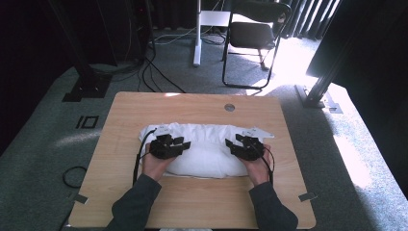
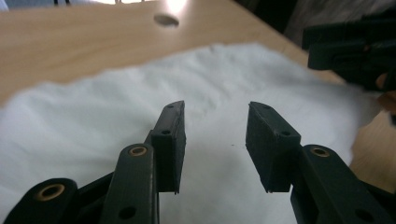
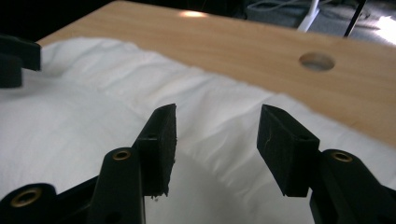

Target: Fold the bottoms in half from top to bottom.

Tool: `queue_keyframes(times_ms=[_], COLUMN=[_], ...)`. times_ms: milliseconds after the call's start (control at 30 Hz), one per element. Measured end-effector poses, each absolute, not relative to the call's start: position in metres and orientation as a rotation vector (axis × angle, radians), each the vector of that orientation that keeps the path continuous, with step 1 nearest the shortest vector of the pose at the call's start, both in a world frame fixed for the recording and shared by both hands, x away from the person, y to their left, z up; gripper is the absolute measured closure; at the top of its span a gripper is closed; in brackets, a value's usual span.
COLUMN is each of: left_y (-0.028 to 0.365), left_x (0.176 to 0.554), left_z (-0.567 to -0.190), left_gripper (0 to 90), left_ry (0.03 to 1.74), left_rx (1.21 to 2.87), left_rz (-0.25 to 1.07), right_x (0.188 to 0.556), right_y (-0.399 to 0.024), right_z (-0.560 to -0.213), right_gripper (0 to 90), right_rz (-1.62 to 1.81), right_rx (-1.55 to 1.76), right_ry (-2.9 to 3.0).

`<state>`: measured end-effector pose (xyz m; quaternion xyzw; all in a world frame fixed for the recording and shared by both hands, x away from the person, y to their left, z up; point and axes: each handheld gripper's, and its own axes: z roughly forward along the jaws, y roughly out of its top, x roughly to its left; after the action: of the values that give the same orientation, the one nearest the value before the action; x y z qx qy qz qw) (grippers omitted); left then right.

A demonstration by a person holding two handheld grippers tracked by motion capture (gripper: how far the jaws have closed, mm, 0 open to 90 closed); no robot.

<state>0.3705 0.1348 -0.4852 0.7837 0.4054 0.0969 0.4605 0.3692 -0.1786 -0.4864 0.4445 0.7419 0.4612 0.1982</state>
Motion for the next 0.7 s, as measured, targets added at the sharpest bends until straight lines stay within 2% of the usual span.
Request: queue_keyframes(times_ms=[333, 567, 700], left_y=[0.144, 0.165, 0.188], left_x=[0.363, 0.355, 0.354], left_z=[-0.532, -0.536, -0.536], left_gripper=[60.6, 57.7, 55.1], left_ry=[1.036, 1.045, 1.124], left_rx=[1.968, 1.906, 1.875], left_rz=[0.231, 0.294, 0.365], right_x=[0.356, 0.351, 0.351], right_y=[-0.179, -0.193, -0.204], right_z=[-0.541, -0.55, -0.553], right_gripper=[44.1, 41.7, 40.5], right_rz=[1.208, 1.148, 1.123], right_rx=[1.301, 1.31, 1.333], right_ry=[2.149, 2.132, 2.119])
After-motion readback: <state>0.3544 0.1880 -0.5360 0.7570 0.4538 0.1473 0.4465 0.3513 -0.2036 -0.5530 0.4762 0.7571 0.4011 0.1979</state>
